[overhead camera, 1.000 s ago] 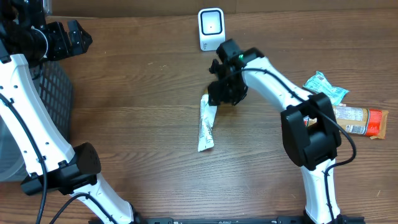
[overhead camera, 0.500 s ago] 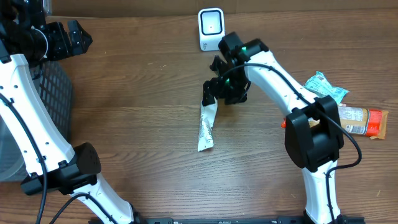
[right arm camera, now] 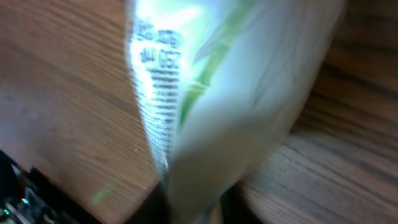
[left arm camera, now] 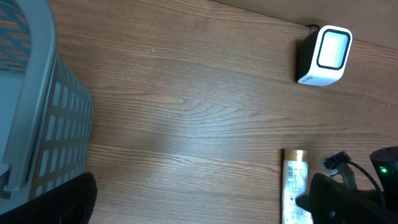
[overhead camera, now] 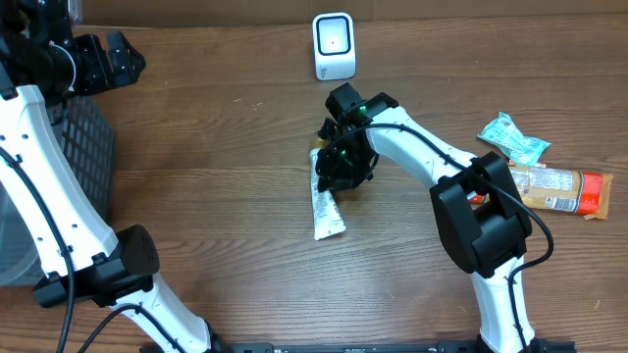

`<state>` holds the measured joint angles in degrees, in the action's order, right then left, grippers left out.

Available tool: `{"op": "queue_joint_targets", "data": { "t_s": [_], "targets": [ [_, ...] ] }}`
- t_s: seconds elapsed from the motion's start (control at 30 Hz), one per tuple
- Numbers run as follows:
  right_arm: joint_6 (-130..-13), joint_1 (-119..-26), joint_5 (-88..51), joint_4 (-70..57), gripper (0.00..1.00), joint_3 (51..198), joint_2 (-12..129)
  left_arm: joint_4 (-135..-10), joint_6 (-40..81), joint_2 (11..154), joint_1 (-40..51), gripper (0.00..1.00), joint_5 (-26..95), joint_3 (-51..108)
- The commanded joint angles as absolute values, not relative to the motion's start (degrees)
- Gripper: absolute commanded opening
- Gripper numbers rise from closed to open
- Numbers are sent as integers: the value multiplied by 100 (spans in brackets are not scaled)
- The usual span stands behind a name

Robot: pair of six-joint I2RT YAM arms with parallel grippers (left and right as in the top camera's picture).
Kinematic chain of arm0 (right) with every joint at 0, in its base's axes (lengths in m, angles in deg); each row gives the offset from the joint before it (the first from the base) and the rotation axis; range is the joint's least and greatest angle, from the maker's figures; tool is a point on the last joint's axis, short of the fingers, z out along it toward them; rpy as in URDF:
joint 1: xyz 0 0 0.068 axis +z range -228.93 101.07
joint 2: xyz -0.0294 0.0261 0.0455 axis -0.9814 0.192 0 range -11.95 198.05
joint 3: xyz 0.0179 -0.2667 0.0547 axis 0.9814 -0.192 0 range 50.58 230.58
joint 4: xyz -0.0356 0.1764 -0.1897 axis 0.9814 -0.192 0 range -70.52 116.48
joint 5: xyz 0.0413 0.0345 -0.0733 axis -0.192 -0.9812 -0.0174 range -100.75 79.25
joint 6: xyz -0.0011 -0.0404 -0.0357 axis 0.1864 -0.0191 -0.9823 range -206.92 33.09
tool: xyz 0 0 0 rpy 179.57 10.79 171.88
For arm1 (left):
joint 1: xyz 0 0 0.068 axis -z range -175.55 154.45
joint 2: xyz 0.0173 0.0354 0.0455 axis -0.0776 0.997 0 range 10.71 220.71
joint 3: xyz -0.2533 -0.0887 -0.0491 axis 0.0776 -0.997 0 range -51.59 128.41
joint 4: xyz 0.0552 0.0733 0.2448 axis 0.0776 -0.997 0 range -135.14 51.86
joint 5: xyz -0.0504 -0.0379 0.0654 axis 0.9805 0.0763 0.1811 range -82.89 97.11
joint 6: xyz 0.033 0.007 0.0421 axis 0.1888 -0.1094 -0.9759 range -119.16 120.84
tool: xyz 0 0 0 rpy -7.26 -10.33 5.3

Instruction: Scan the item barcode

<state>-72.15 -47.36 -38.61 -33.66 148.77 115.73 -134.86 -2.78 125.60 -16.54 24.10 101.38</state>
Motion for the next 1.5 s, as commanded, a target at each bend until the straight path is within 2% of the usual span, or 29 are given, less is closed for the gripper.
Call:
{"op": "queue_joint_targets", "data": {
  "t_s": [0.0,0.2,0.23,0.27,0.33,0.37,0.47,0.7,0.73,0.8,0.83,1.0,1.27,1.3,1.33,1.4,1.47],
  "targets": [
    [-7257,-4775,-3789,-3292,11,14847,11503,-13493,-389,12573,-1615,100,2454,10147],
    [-8808,-4788,-4136,-3742,13,15022,11459,-13493,-389,12573,-1615,100,2454,10147],
    [-9082,-4788,-4101,-3869,17,15076,11459,-13493,-389,12573,-1615,100,2454,10147],
    [-9460,-4788,-3977,-4029,25,15140,11459,-13493,-389,12573,-1615,100,2454,10147],
    [-9827,-4788,-3647,-4241,49,15227,11459,-13493,-389,12573,-1615,100,2454,10147],
    [-9834,-4795,-3354,-4313,54,15277,11459,-13493,-389,12573,-1615,100,2454,10147],
    [-9834,-4834,-2934,-4542,61,15526,11459,-13493,-389,12573,-1615,100,2454,10147],
    [-9748,-4839,-3295,-5117,60,16482,11457,-13493,-389,12573,-1615,100,2454,10147],
    [-9748,-4812,-3284,-5130,66,16501,11457,-13493,-389,12573,-1615,100,2454,10147],
    [-9746,-4804,-3293,-5187,84,16488,11483,-13493,-389,12573,-1615,100,2454,10147],
    [-9746,-4804,-3293,-5194,89,16460,11512,-13493,-389,12573,-1615,100,2454,10147],
    [-9750,-4854,-3413,-5001,100,15950,11612,-13493,-389,12573,-1615,100,2454,10147],
    [-9742,-4832,-4108,-4461,100,14971,11612,-13493,-389,12573,-1615,99,2454,10147],
    [-9740,-4830,-4202,-4400,97,14871,11612,-13493,-389,12573,-1615,100,2454,10147],
    [-9715,-4830,-4283,-4317,91,14772,11612,-13493,-389,12573,-1615,100,2454,10147],
    [-9556,-4830,-4372,-4125,73,14611,11612,-13493,-389,12573,-1615,100,2454,10147],
    [-9353,-4830,-4451,-3928,52,14486,11612,-13493,-389,12573,-1615,99,2454,10147]
  ]
}}
